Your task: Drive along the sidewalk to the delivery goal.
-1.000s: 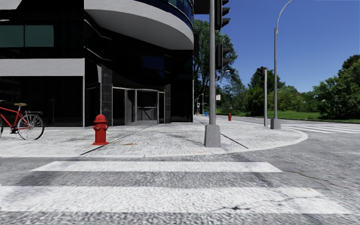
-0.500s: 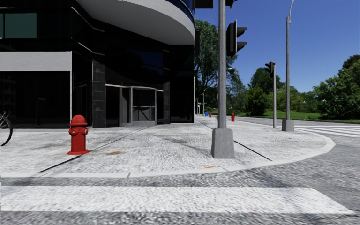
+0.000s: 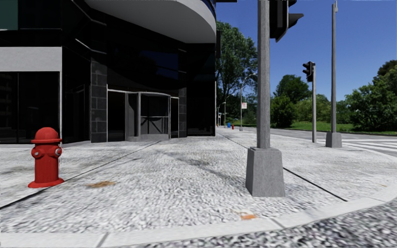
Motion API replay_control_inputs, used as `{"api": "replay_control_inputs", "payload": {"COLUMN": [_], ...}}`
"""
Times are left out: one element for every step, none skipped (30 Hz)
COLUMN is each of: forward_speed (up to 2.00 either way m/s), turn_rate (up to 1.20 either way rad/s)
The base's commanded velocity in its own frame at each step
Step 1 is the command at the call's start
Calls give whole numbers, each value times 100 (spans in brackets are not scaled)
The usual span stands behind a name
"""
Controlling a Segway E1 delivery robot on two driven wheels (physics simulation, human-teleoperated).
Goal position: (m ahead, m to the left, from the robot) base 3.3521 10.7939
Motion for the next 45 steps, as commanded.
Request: {"api": "replay_control_inputs", "payload": {"forward_speed": [174, 174, 174, 174, 174, 174, 174, 174, 174, 173, 173, 173, 173, 173, 173, 173, 173, 173, 173, 173, 173, 173, 173, 173, 173, 173, 173, 173, 173, 173, 173, 173, 173, 173, 173, 173, 173, 173, 173, 173, 173, 173, 173, 173, 173], "turn_rate": [0, 0, 0, 0, 0, 0, 0, 0, 11, 23, 27, 27, 27, 28, 28, 28, 28, 24, 14, 10, 8, 8, 6, 4, 3, 2, 1, 1, 1, 1, 1, 1, 1, 1, 1, 1, 1, 1, 1, 1, 1, 1, 1, 1, 1]}}
